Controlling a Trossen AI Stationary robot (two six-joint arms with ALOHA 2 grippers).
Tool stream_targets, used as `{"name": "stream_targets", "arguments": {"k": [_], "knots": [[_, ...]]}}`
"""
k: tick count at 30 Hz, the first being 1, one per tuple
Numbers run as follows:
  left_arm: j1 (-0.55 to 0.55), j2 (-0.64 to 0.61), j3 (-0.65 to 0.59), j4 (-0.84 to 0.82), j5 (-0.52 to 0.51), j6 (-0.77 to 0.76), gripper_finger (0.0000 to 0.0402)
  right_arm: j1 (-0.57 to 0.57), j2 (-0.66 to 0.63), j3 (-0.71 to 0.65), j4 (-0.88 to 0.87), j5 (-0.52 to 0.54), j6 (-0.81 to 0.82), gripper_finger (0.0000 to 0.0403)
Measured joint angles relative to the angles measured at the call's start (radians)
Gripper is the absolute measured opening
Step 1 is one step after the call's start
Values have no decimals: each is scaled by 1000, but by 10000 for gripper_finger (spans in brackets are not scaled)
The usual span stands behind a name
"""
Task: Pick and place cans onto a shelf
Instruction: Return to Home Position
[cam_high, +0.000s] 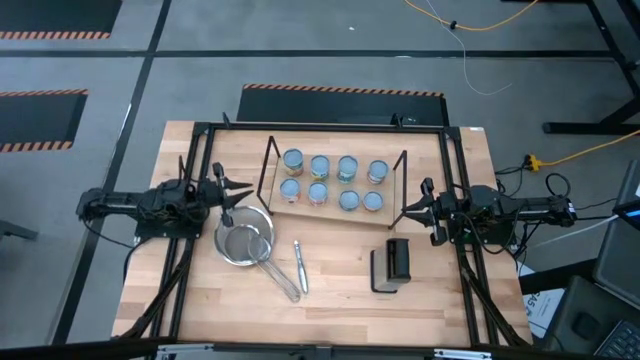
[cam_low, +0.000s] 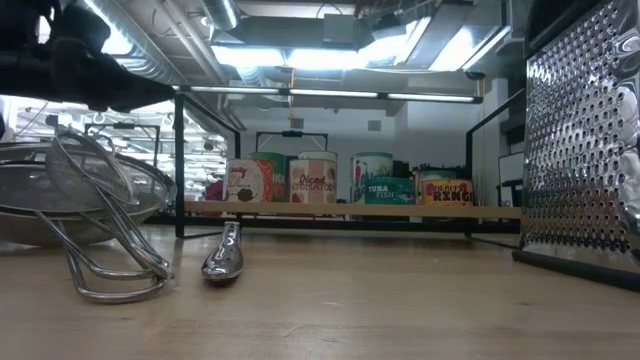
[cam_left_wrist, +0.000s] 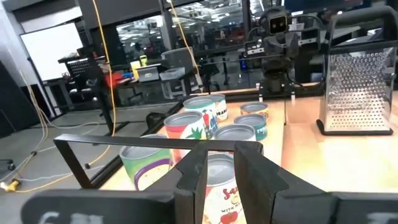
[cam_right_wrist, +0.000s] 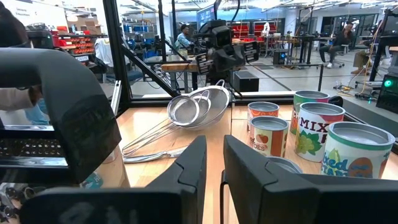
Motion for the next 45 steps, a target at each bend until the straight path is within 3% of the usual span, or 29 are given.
{"name": "stream_targets", "arguments": {"k": [5,45], "knots": [[4,0,0,-4,34,-3,72,0,0,0,0,0,0,62],[4,0,0,-4,27,1,72,0,0,0,2,0,0,62]]}}
